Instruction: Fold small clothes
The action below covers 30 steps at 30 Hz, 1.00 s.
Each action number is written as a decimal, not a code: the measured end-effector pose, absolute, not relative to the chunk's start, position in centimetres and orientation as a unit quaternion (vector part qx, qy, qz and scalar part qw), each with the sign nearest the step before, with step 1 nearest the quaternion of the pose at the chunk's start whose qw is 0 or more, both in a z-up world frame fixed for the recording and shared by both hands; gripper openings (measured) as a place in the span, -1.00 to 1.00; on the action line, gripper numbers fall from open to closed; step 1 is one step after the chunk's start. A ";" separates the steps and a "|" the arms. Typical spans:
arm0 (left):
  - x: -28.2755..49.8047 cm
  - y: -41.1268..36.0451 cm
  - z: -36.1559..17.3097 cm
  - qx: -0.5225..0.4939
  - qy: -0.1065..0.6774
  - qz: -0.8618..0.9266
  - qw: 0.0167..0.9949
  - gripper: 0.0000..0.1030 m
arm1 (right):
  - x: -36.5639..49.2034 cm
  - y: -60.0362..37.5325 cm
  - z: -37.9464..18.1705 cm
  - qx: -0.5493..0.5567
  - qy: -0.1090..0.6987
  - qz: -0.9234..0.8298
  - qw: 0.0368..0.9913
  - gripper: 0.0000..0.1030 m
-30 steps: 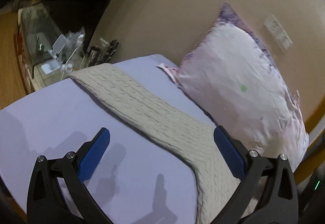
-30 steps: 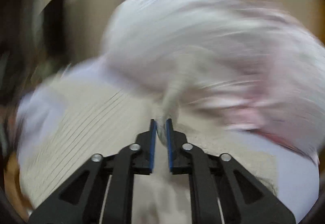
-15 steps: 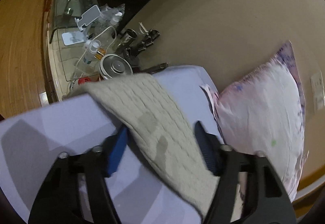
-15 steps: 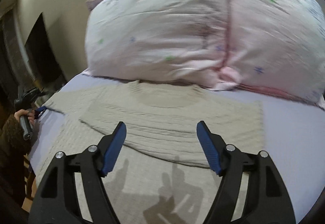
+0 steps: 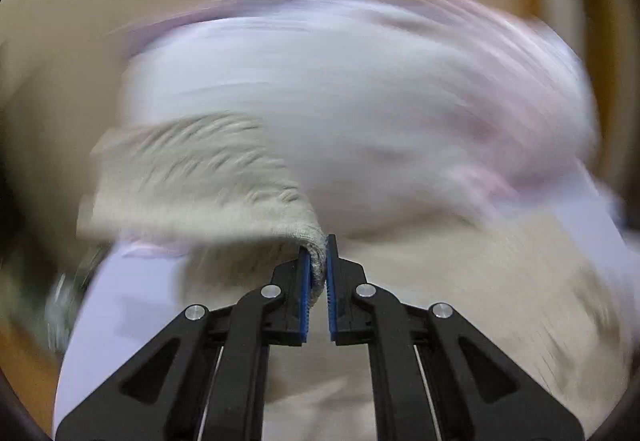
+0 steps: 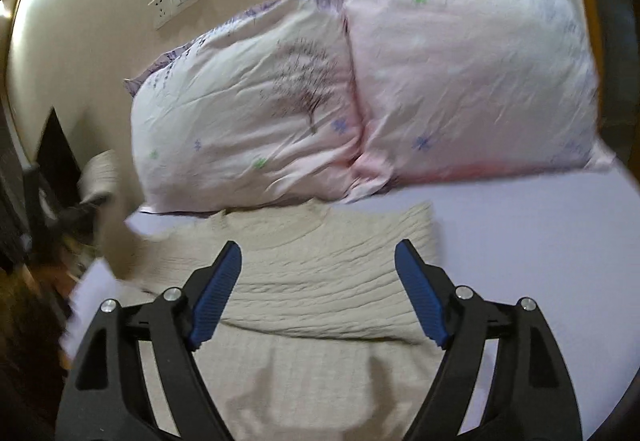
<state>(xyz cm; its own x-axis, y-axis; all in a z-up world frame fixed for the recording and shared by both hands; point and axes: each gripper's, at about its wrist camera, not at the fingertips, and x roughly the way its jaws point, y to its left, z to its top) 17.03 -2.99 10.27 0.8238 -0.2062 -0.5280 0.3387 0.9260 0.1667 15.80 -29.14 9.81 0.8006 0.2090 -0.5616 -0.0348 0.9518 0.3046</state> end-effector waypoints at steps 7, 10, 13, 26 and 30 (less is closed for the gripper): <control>8.9 -11.2 4.2 0.244 0.276 -0.247 0.896 -0.67 | 18.0 -31.6 6.8 0.219 0.371 0.051 0.901 0.44; 7.4 -4.2 5.7 0.141 0.291 -0.211 0.922 -0.10 | 18.5 -32.7 5.8 0.244 0.391 0.039 0.886 0.01; 6.5 1.8 5.6 0.075 0.316 -0.166 0.931 -0.07 | 19.4 -32.9 4.1 0.284 0.421 0.045 0.860 -0.20; 1.7 11.8 1.7 -0.104 0.387 -0.136 0.906 0.22 | 23.5 -32.0 1.2 0.317 0.451 0.015 0.834 -0.47; 2.2 11.5 1.1 -0.110 0.397 -0.146 0.900 0.25 | 25.3 -32.3 0.3 0.357 0.446 0.021 0.821 -0.48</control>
